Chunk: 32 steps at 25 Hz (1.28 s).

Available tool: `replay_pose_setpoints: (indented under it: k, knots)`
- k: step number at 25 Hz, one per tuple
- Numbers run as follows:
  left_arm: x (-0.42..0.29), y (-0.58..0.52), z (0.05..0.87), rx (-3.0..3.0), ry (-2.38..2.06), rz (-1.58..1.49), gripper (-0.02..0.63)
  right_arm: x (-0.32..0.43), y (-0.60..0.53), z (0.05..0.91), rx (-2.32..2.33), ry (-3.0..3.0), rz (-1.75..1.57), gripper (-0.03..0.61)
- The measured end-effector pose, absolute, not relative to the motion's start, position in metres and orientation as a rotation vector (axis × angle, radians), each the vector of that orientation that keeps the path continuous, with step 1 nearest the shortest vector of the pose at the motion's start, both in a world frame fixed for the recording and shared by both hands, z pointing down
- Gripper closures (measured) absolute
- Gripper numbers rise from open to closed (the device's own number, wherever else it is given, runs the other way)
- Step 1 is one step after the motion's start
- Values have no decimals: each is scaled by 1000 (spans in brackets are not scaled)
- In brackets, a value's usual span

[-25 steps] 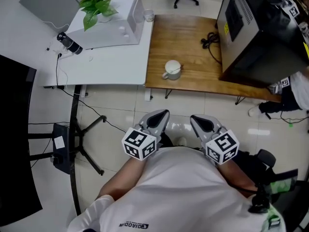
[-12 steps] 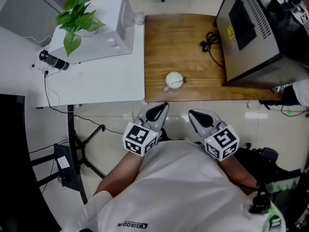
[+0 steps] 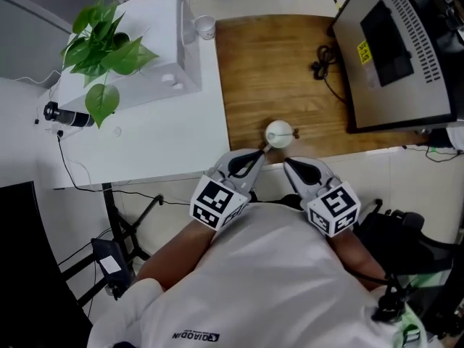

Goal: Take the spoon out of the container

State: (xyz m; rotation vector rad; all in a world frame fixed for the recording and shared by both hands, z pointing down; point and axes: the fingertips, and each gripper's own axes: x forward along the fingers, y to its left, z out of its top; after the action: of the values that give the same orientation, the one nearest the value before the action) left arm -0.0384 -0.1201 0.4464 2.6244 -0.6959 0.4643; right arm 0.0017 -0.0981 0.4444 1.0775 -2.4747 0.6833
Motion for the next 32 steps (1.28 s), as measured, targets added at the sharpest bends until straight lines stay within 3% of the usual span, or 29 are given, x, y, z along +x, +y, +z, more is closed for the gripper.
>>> replay_pose_setpoints:
  k: [32]
  knots:
    - [-8, -167, 494, 2469, -808, 523, 609, 44, -166, 491, 973, -2413, 622, 571]
